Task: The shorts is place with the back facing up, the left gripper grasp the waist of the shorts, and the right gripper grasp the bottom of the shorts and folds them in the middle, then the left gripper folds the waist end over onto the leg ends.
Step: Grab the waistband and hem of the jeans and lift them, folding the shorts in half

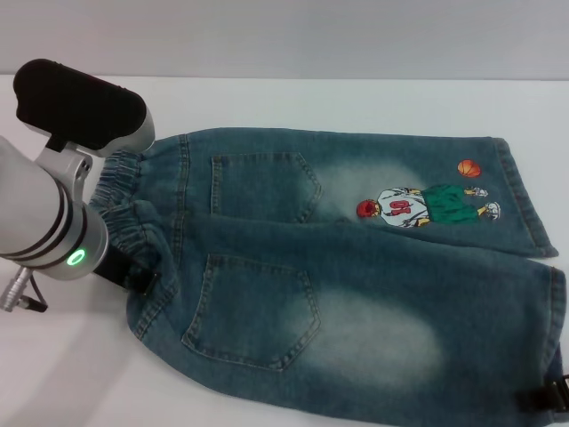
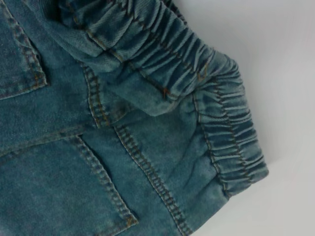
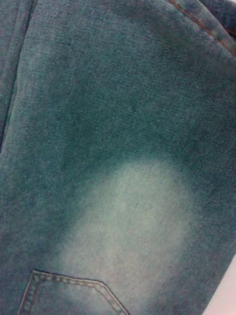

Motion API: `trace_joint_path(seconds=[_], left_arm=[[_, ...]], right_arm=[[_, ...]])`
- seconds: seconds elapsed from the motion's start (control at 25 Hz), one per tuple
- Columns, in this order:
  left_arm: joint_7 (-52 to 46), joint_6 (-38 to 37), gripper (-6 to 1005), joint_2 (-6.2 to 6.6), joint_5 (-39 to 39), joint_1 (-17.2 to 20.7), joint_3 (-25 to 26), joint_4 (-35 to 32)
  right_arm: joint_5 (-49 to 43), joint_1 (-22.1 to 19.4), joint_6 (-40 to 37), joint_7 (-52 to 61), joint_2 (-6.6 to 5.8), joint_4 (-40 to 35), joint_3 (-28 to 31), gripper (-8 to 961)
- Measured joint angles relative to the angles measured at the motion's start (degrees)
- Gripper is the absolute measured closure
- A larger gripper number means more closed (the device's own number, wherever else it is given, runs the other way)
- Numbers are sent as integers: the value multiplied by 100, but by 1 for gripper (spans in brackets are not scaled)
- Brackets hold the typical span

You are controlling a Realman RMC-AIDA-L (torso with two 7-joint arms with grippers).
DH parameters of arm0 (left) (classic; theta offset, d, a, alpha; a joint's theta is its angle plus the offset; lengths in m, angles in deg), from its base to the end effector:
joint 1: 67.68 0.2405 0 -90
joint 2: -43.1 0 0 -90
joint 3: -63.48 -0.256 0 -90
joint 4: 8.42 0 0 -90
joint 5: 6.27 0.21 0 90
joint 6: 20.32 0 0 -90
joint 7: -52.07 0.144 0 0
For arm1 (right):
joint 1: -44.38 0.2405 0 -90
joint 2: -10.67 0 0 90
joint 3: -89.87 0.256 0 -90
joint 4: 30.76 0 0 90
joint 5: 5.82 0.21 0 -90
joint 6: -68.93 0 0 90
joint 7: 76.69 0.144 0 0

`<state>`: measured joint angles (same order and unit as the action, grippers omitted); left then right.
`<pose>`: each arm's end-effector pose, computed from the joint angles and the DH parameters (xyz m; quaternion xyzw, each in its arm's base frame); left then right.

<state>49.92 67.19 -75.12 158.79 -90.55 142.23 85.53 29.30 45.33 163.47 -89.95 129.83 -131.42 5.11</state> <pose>-0.1903 0.3122 -0.0099 -0.8130 -0.4321 0.2213 0.3214 0.2581 0.2278 0.0229 -0.7850 0.5736 -0.1406 0.1871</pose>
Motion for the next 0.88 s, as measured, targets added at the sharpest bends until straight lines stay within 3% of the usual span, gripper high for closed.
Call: trace_joint_path(seconds=[0.28,0.4,0.68,0.88], left_arm=[[3,-11,786,0,0,-7,0,0],[5,-18,786,0,0,-6,0,0],[5,-87,785,0,-1,4,13,6],[-16,-303,785,1,-8,55,46,23]], right_arm=[[103,93,54,-136,-10,34,-209,741],[103,111,56,-140,-10,29,-220,934],[107,105,-129,-218,-7,-168,-154,948],[128,53,-1064,-462,-4,-377,-96,952]])
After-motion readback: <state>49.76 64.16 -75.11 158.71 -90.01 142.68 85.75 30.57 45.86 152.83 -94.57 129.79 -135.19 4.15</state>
